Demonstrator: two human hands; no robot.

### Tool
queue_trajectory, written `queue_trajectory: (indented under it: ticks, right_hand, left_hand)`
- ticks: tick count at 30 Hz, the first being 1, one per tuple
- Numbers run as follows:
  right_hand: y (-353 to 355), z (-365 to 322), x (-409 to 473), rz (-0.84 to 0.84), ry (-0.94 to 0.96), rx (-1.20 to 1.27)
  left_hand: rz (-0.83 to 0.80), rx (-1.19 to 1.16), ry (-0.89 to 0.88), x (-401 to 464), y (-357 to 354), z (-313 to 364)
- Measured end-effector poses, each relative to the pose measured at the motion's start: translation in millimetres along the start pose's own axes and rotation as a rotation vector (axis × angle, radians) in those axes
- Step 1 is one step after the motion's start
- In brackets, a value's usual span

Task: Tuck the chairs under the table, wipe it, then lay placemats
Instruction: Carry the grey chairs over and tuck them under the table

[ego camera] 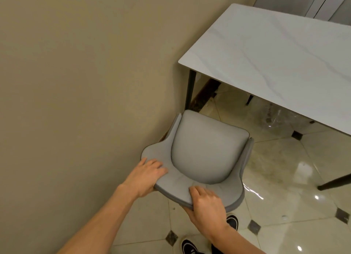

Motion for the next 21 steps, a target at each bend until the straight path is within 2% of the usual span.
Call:
queue_trajectory:
  ticks: [5,11,17,21]
  right_hand:
    - [-3,-4,5,-0.020,-0.069,-0.017]
    - [-8,-5,-4,0.053,-0.241,-0.036]
    - [-13,-18,-11,0.120,-0.343,-0.139]
    - [-15,-23,2,0.148,-0.320,-0.174]
  left_hand:
    - [0.043,-0.008,-0.106,4,-2,-2]
    - [0.114,-0.077,-0.322,13,-11,-1]
    - [0.084,-0.096,-0.472,14,-5,-3]
    - [0.035,-0.056,-0.511,28,2,-13]
Point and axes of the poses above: each hand's wrist, its own x-axis towards the middle knuckle, its own y-axis out of the back of the hand, z = x × y, the point moved 7 cm from there along x, towards the middle knuckle, and after that the axes turned 13 degrees about y, right-handed, at the moved point
